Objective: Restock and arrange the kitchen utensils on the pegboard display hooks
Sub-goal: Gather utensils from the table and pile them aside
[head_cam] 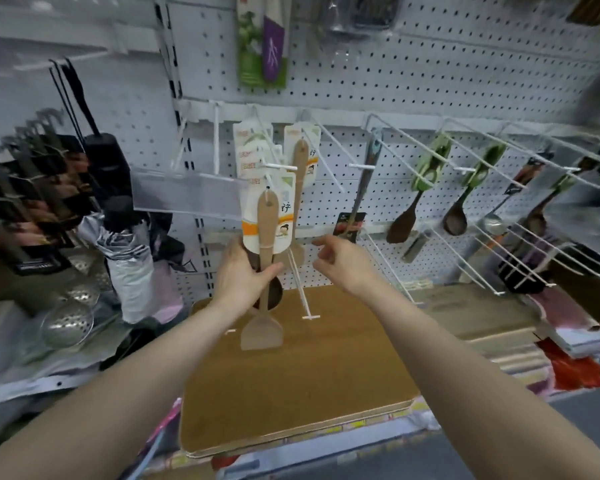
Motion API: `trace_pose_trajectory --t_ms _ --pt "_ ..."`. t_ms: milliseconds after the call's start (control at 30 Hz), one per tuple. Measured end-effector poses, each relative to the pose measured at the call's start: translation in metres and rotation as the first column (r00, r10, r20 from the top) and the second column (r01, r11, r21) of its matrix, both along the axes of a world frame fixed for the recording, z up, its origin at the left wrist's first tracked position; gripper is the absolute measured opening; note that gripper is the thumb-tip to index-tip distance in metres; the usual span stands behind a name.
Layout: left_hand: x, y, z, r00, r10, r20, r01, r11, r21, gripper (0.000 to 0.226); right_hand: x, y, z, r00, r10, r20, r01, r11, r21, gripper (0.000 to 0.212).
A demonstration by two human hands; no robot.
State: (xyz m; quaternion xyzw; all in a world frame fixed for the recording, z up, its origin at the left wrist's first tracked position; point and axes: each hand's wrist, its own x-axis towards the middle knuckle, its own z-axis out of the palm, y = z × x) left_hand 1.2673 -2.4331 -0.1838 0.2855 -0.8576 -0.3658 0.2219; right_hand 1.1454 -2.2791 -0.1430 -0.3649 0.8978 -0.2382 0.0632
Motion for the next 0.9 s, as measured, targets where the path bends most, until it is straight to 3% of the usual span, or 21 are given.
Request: trace_pose_trajectory --t_ms 167,433,667,767,900 --pt "-0.011 0.002 0.001 0.999 0.038 0.006 -0.038 0.999 0.006 0.041 -0.042 -0.029 -0.005 0.991 0.114 0.071 -0.115 0.993 0.001 0.049" --pt "-0.022 0.009 -0.014 0.927 0.374 -0.002 -0.370 0.917 0.153 0.029 -0.090 -0.065 -0.018 0.927 0.314 0.205 -0.313 0.949 -0.038 0.074" --pt "-0.024 0.042 -0.011 0.886 0.421 -0.195 -0.375 0.897 0.235 0.052 -0.109 -0.093 -0.025 0.855 0.458 0.244 -0.455 0.888 -0.069 0.084" --pt "-0.026 0.048 -0.009 0.864 0.459 -0.208 -0.390 0.870 0.303 0.067 -0.112 -0.110 -0.024 0.806 0.494 0.327 -0.488 0.866 -0.107 0.087" --pt "-0.041 0.050 0.001 0.818 0.537 -0.205 -0.473 0.831 0.292 0.063 -0.117 -0.131 -0.027 0.751 0.505 0.426 -0.468 0.862 -0.196 0.088"
